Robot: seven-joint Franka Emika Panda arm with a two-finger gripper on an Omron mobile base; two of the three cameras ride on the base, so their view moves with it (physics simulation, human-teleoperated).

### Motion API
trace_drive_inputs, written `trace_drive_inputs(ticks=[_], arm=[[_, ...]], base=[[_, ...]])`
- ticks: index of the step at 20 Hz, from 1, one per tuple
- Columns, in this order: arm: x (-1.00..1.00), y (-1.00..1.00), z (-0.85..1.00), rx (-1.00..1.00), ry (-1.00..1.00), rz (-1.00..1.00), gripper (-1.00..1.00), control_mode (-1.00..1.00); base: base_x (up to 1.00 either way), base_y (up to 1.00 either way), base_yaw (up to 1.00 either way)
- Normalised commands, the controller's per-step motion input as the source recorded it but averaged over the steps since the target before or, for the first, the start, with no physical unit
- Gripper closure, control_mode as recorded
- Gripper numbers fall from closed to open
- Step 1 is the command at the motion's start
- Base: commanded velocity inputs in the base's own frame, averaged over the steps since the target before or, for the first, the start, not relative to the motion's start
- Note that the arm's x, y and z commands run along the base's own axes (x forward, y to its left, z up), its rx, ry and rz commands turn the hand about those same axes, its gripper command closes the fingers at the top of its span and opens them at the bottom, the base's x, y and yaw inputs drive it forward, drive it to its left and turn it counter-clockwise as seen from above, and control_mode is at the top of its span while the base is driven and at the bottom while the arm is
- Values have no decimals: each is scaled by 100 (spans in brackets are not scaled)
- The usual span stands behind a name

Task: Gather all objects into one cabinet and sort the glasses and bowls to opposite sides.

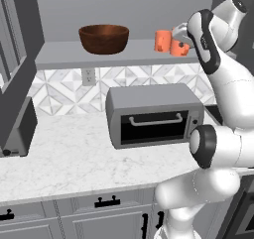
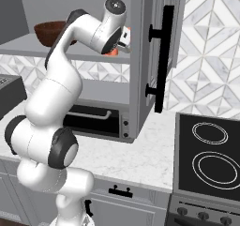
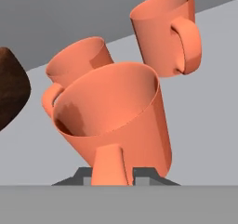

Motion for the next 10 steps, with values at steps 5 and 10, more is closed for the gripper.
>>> trace_drive_inputs(ticks=[5, 10], arm=[[22, -2, -6, 0, 0, 0, 100, -100], [0, 0, 0, 0, 0, 0, 100, -100]], base=[[0, 0, 0], [0, 0, 0]])
